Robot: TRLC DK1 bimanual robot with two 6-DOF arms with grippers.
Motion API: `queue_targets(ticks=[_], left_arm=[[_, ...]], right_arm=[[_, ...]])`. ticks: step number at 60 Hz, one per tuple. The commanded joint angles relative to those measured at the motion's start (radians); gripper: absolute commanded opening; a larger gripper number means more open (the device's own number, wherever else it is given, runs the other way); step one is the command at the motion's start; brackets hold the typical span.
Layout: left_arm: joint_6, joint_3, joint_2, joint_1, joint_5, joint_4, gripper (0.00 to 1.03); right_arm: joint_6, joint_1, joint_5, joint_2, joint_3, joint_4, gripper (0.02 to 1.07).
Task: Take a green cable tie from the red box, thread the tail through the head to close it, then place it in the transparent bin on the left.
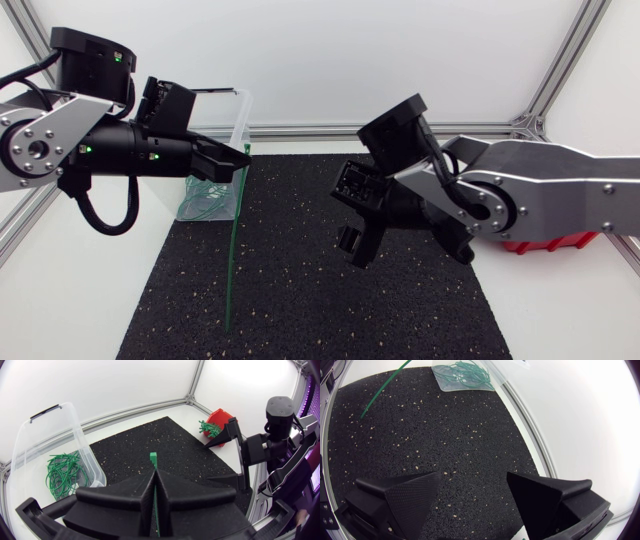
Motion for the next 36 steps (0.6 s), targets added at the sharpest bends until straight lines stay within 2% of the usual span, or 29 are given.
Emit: queue_targets(ticks=[1,6,11,16,25,36], left_arm=[[0.026,-0.019,-0.026,-0.013,0.032,-0.01,0.04],[0.028,-0.019,-0.024,-0.008,0.086,-0.006,0.03],[0.022,0.021,0.04,0.035,0.299,-0.017,0.03],[0.026,0.05,0.089,0.044,0.388,-0.041,0.03],[0.026,0.107,0.12,0.01,0.401,-0.099,0.03],[0.022,0.17,0.157,0.023,0.41,-0.128,0.03]], right_arm=[[0.003,0.013,0.008,-0.001,-0.033,0.005,0.98],[0.008,0.019,0.008,-0.013,-0.037,0.002,0.98],[0.006,0.03,0.011,-0.027,-0.042,-0.001,0.98],[-0.002,0.067,0.056,-0.044,-0.056,0.008,0.98],[-0.045,0.145,0.137,-0.08,-0.083,0.028,0.97],[-0.16,0.21,0.218,-0.068,-0.094,0.098,0.94]])
